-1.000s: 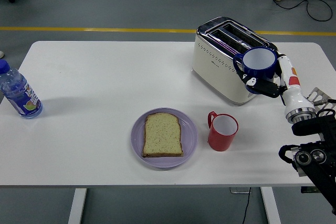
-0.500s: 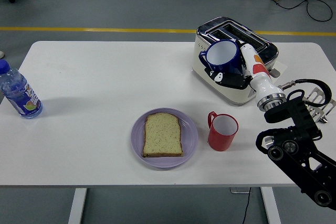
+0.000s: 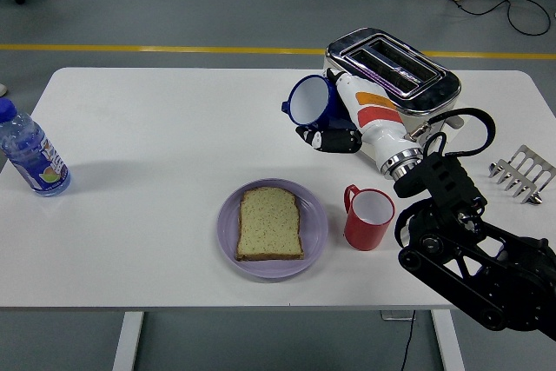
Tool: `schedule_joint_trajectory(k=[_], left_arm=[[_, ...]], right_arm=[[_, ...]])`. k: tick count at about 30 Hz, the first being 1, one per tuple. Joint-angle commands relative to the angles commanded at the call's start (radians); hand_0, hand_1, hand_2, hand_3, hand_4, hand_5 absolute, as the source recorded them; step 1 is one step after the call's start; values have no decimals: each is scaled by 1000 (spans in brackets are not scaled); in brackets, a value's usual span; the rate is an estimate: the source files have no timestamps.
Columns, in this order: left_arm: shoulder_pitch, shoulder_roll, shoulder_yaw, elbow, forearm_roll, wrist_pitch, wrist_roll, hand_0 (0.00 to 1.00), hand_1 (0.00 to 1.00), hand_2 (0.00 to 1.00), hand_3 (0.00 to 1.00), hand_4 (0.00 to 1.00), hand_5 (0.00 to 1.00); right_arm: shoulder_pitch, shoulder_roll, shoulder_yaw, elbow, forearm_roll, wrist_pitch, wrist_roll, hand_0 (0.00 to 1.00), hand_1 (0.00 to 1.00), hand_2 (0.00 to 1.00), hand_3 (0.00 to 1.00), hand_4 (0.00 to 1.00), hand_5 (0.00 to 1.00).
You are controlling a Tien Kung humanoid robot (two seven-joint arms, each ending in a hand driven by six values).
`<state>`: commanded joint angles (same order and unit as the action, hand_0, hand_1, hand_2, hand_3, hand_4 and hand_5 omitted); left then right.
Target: Pick up the cup,pour liquid into bread,place the cup on the desk
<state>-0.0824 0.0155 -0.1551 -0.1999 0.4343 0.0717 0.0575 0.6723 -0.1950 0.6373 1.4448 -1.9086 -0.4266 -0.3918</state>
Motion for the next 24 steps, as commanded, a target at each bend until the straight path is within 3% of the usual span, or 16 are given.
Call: schedule_joint_trajectory(k=[7,17,24], left_arm=[[4,0,0,0,-2,0,0,635,646,658,556,323,836],[7,-2,11,-1,-11,-2,1,634,646,657,555,324,837],[15,-3,19,0,-18,-2,2,635,646,656,555,325,838]], right_arm=[[68,-42,-104,-34,-107,2,-2,357,348,505,525,770,72],[172,-98,-282,-58,-166,30,-6,400,375,512,528,771,86],[217,-104,-339,-52,-275,92,-22,441,402,527,536,756,67]])
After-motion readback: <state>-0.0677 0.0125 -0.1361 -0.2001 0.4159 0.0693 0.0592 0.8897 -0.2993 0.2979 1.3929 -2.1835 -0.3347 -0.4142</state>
